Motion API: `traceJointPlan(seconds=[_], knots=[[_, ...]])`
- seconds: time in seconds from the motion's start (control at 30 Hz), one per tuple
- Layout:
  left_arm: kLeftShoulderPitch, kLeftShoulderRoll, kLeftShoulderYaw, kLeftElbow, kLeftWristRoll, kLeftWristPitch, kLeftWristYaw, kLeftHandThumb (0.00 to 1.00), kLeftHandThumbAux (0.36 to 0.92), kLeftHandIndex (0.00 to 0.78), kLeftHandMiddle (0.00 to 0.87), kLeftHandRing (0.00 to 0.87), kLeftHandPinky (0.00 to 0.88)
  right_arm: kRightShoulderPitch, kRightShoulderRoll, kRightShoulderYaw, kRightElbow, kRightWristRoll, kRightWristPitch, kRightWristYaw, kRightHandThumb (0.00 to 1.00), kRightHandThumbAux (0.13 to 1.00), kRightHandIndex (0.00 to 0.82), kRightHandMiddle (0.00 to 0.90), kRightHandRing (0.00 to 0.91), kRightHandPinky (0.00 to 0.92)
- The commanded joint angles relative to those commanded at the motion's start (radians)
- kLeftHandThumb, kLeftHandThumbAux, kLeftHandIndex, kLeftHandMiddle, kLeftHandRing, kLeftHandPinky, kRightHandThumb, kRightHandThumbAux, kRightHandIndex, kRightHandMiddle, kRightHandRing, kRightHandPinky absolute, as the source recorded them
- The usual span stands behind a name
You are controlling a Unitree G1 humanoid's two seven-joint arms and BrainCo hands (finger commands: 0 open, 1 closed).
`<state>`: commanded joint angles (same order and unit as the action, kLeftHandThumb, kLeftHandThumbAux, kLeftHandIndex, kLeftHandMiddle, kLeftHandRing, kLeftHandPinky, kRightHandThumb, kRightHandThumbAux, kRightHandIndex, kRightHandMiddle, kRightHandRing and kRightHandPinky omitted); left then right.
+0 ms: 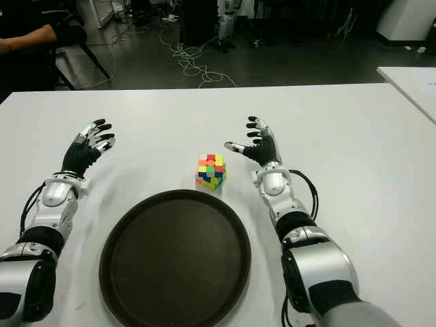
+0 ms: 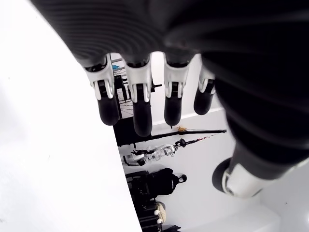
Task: Pick up the Rubik's Cube and put it in the plate
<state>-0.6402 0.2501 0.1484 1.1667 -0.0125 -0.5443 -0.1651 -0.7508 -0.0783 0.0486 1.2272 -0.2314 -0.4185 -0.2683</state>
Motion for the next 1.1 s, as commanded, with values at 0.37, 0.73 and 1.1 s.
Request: traceJointPlan(seconds=[0.37, 0.73, 1.1], knots=[[-0.001, 0.002, -0.001, 0.004, 0.001, 0.009, -0.004, 0.184, 0.691, 0.083, 0.161, 0.157, 0.159, 0.002, 0.004, -0.014, 0.003, 0.015, -0.010, 0.018, 0.028, 0.735, 0.191, 0.244, 0.262, 0.248], [-0.007, 0.003, 0.001, 0.001, -0.003, 0.012, -0.011, 0.192, 0.686, 0.078, 0.151, 0.152, 0.159, -0.004, -0.002, -0.010, 0.003, 0.006, -0.011, 0.018, 0.012, 0.740, 0.188, 0.234, 0.247, 0.245], [-0.007, 0.001, 0.003, -0.002, -0.005, 0.011, -0.006, 0.189, 0.684, 0.086, 0.163, 0.162, 0.169, -0.003, -0.002, -0.011, 0.004, 0.006, -0.016, 0.016, 0.010, 0.741, 0.190, 0.243, 0.263, 0.261]])
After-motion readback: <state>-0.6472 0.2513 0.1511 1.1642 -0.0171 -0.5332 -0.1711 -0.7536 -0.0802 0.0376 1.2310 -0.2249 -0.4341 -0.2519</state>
